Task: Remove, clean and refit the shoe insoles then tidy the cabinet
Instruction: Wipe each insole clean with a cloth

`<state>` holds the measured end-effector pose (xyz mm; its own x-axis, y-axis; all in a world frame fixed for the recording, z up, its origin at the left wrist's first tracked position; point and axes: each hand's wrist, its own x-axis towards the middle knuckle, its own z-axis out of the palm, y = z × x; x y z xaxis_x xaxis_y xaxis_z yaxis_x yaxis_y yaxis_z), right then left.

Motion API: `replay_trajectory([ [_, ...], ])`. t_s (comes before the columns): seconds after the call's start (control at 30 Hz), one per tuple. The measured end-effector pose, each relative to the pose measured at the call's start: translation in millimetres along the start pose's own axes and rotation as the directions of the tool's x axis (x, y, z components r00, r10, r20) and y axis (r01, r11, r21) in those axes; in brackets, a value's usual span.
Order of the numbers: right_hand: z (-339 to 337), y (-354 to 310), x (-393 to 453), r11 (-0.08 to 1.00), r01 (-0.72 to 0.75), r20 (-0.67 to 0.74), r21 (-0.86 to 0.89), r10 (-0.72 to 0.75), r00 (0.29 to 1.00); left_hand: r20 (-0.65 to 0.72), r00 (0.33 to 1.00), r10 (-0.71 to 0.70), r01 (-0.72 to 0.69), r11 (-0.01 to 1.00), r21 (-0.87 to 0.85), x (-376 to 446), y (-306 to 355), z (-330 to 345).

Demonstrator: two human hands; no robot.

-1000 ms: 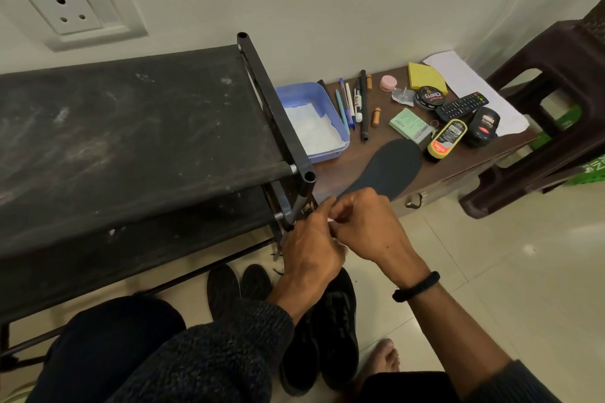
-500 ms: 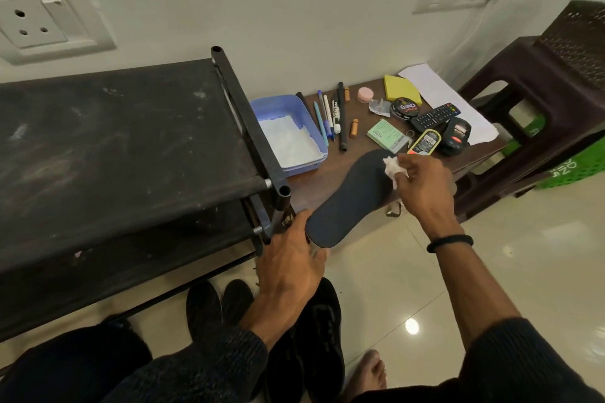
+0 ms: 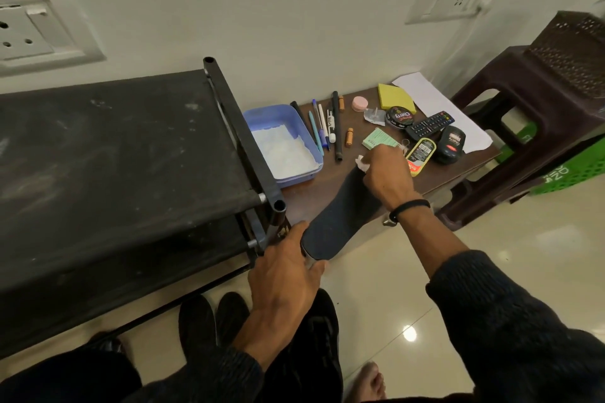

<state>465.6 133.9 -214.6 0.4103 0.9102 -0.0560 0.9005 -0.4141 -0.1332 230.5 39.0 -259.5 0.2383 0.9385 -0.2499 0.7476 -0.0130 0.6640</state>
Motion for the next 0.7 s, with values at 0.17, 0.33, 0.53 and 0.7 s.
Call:
replay_trajectory([
  [0.17, 5.6, -21.6, -49.8, 0.981, 0.196, 0.064, 0.005, -0.196, 0.979, 0.002, 1.000, -0.021, 0.021, 1.000, -0.005, -4.0, 6.3, -5.3],
  [0.33, 24.2, -43.3, -121.1, 0.919, 0.393, 0.028, 0.012, -0.394, 0.919, -0.056, 0.998, 0.026, -0.025, 1.000, 0.007, -5.8, 8.8, -8.1],
  [0.53, -13.5, -35.4, -135.0, 0.889, 0.410, 0.276, 0.203, -0.454, 0.847, -0.060, 0.998, 0.010, -0.010, 1.000, 0.003, -6.5, 10.9, -11.8],
  [0.7, -40.9, 0.0, -57.5, 0.969, 0.203, 0.119, 0.138, -0.220, 0.968, -0.045, 0.999, -0.003, 0.005, 0.999, 0.044, -2.5, 11.9, -8.3],
])
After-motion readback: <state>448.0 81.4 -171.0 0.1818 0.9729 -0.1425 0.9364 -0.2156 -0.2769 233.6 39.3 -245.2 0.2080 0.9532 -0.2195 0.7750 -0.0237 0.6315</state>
